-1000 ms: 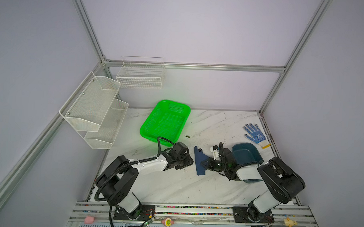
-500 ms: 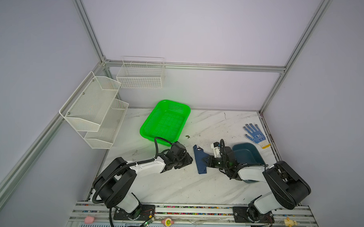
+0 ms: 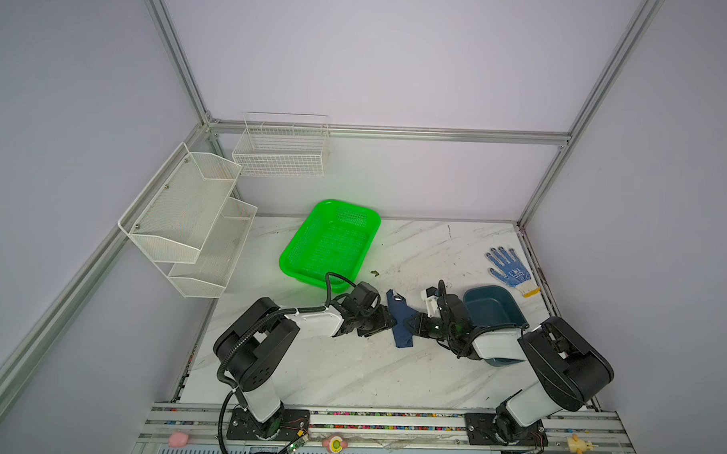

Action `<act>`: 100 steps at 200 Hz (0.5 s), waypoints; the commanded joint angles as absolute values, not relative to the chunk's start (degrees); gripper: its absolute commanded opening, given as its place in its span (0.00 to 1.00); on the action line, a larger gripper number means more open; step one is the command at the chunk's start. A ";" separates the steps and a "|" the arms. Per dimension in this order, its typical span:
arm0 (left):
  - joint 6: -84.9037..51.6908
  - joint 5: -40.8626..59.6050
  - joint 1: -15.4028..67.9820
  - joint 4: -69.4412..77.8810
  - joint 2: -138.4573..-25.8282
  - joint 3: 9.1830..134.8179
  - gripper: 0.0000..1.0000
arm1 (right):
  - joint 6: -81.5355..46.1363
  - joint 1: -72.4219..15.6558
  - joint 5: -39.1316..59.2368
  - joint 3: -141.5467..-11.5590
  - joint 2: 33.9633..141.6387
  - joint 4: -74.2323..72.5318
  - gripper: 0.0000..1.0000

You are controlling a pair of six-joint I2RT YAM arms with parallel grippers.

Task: Place the utensils on the paper napkin and roll it up

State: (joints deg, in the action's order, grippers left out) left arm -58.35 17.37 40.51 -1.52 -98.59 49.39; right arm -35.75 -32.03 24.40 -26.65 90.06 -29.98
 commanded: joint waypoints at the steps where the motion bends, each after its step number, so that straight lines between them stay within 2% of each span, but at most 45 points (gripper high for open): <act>1: -55.11 18.47 40.34 -4.53 -100.06 55.81 0.58 | -36.56 -31.69 23.83 -26.70 88.26 -27.62 0.15; 17: -54.50 17.44 40.34 -7.53 -101.51 57.66 0.55 | -36.72 -31.64 23.80 -26.37 87.83 -27.61 0.15; 52: -54.01 16.31 40.47 -10.52 -103.30 58.82 0.46 | -38.26 -31.51 22.38 -26.44 87.25 -25.59 0.07; 100: -51.80 14.97 41.94 -13.75 -105.44 61.79 0.41 | -38.54 -31.53 19.91 -26.71 85.08 -21.51 0.07</act>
State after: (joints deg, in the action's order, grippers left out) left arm -54.33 16.86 40.86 -9.28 -103.50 57.10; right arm -38.26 -31.81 22.31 -26.63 86.91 -25.50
